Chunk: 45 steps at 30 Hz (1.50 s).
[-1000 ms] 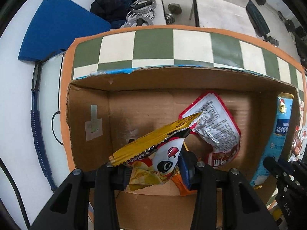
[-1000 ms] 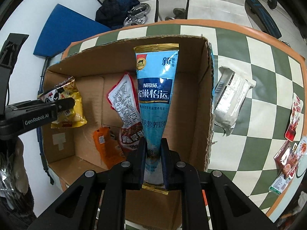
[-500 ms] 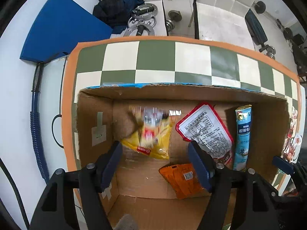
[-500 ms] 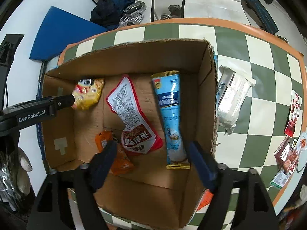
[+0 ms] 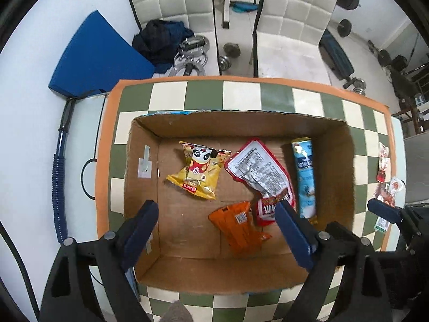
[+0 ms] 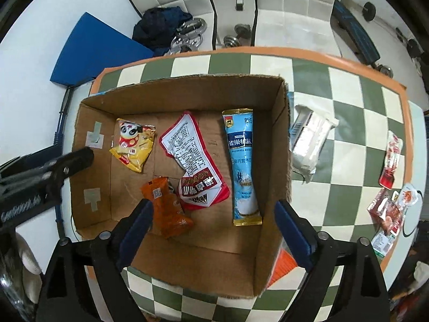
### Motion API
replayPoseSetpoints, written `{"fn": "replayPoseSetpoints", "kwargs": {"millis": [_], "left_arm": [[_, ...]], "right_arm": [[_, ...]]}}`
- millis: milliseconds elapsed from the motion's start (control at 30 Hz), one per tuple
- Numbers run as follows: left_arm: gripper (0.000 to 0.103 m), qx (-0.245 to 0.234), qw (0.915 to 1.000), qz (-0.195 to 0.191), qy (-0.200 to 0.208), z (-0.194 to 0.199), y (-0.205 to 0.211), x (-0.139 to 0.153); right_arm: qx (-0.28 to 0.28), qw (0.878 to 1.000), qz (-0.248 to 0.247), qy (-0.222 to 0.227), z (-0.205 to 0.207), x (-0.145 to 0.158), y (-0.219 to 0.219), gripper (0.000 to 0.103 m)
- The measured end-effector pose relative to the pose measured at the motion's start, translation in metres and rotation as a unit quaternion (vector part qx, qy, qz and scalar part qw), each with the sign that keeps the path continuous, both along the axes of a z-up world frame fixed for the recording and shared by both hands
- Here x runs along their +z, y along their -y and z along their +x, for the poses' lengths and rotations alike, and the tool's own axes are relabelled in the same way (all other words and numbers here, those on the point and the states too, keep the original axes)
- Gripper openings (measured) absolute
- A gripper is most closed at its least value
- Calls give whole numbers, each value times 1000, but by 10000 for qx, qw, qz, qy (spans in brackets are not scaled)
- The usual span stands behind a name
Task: Organize snacks
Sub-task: 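Open both grippers to drop the snacks into the box, then withdraw both grippers from the box toward the remaining snacks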
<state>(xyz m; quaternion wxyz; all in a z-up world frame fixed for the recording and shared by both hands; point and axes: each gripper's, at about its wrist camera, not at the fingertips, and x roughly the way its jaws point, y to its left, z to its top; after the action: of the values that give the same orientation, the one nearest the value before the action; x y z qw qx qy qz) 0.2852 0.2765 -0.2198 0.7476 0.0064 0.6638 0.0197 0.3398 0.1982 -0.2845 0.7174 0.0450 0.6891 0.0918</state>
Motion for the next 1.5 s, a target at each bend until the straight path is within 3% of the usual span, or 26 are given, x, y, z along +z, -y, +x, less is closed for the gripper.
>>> {"fn": "replayPoseSetpoints", "kwargs": {"millis": [533, 767, 1067, 1267, 1500], "left_arm": [[91, 134, 9969, -113, 773, -84, -1, 70], [91, 148, 9958, -150, 893, -112, 6, 83], [91, 218, 9940, -104, 1063, -126, 22, 100], [91, -46, 9932, 2, 1164, -118, 70, 101], [91, -574, 9956, -550, 487, -87, 165, 57]], "right_arm": [[37, 9962, 73, 866, -86, 90, -6, 97], [-19, 9950, 285, 952, -118, 114, -3, 97], [-138, 9923, 618, 1060, -131, 130, 17, 97], [-554, 9908, 796, 945, -133, 122, 68, 97], [-1745, 9799, 733, 624, -137, 94, 193, 97]]}}
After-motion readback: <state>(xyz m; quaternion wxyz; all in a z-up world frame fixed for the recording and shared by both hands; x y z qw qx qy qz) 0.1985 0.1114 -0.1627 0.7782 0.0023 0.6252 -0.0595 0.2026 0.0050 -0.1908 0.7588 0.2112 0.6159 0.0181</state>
